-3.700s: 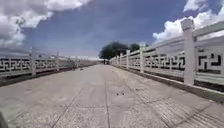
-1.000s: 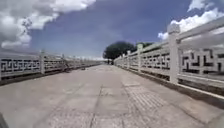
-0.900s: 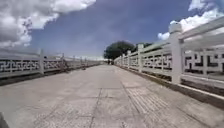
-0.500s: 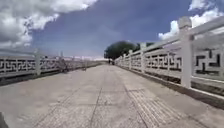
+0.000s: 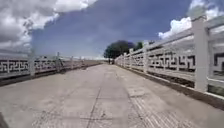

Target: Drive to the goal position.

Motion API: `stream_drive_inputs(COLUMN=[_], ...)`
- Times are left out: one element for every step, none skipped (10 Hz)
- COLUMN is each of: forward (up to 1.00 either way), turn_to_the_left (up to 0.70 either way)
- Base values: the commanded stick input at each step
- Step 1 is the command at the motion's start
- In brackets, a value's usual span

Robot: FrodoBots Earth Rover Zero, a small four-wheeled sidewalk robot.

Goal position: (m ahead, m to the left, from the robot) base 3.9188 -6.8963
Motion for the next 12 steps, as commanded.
stream_drive_inputs(forward=[0.7, 0.7, 0.7, 0.7, 0.7, 0.7, 0.7, 0.7, 0.7, 0.7, 0.7, 0.7], turn_to_the_left=[0.04, 0.14, 0.14, 0.14, 0.04, 0.0, 0.0, 0.0, 0.0, 0.0, 0.0, 0.0])
